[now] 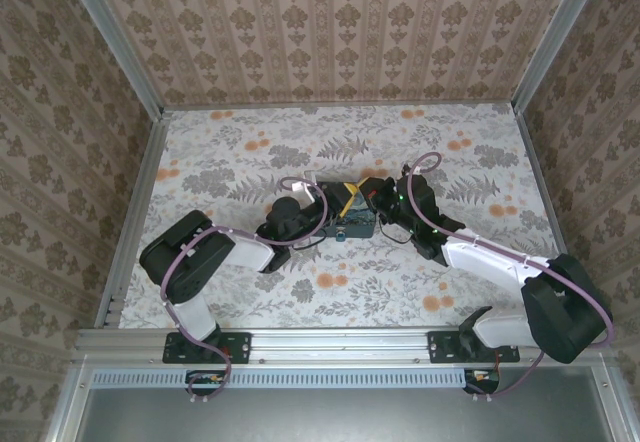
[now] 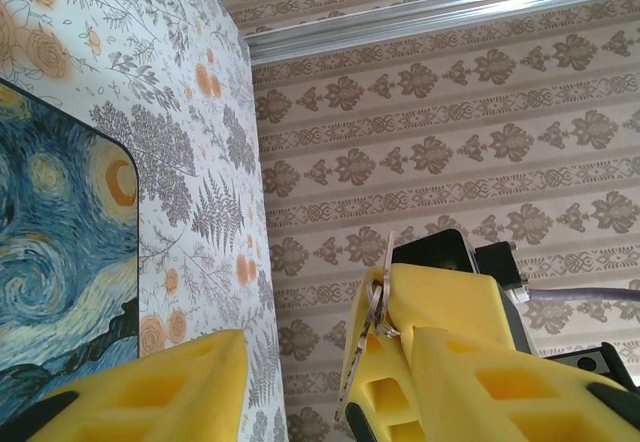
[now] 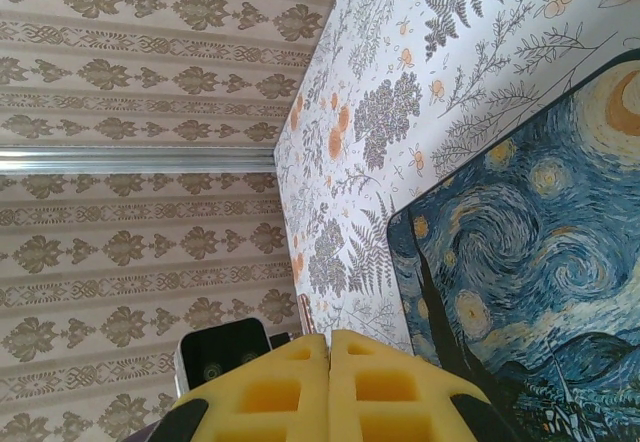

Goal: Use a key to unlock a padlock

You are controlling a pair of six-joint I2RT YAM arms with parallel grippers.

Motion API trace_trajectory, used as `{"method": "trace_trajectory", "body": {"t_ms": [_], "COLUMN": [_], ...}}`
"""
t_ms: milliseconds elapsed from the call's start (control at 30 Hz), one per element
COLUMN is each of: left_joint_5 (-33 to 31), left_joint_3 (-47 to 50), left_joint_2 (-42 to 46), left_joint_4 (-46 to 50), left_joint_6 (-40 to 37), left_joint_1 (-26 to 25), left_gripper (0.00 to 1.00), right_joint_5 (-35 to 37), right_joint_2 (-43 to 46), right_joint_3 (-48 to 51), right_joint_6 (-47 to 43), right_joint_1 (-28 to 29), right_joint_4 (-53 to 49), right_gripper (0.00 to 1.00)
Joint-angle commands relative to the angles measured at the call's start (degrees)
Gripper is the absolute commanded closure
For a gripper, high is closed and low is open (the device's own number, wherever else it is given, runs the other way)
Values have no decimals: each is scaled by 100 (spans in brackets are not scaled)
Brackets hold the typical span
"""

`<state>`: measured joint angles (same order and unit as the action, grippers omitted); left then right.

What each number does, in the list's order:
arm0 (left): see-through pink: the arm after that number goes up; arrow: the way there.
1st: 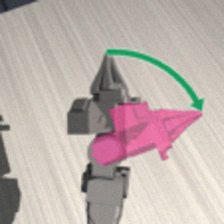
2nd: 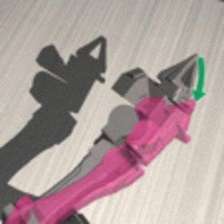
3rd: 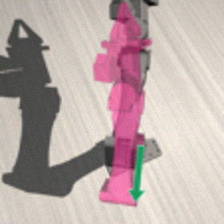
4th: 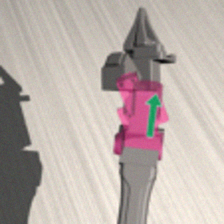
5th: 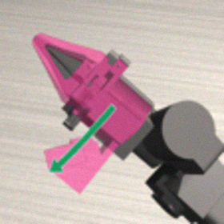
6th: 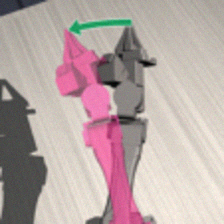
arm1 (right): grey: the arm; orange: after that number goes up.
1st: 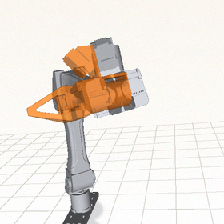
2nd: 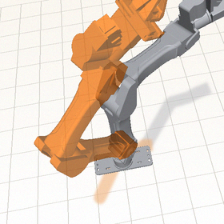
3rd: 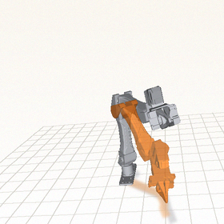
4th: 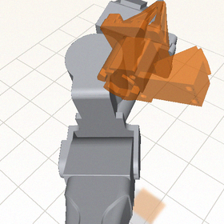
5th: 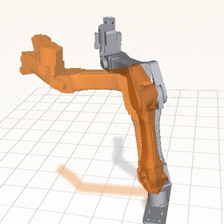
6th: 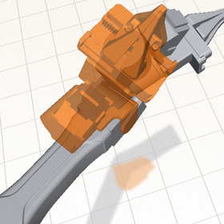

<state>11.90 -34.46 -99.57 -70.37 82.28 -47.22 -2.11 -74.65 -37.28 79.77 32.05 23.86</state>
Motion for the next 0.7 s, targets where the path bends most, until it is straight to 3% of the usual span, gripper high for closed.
{"method": "trace_trajectory", "body": {"t_ms": [0,500,633,667], "left_joint_5": [-74,-30,5,23], "left_joint_3": [-61,-96,-131,-131], "left_joint_2": [140,154,153,165], "left_joint_4": [-273,-225,-171,-160], "left_joint_6": [-163,-231,-254,-263], "left_joint_1": [-40,-50,-48,-43], "left_gripper": [57,84,100,100], "right_joint_5": [77,104,82,89], "right_joint_2": [-41,-62,-71,-44], "right_joint_3": [-71,-25,0,29], "right_joint_6": [109,118,119,110], "right_joint_1": [-15,-15,-6,-12], "right_joint_4": [137,98,110,103], "right_gripper": [100,100,100,100]}}
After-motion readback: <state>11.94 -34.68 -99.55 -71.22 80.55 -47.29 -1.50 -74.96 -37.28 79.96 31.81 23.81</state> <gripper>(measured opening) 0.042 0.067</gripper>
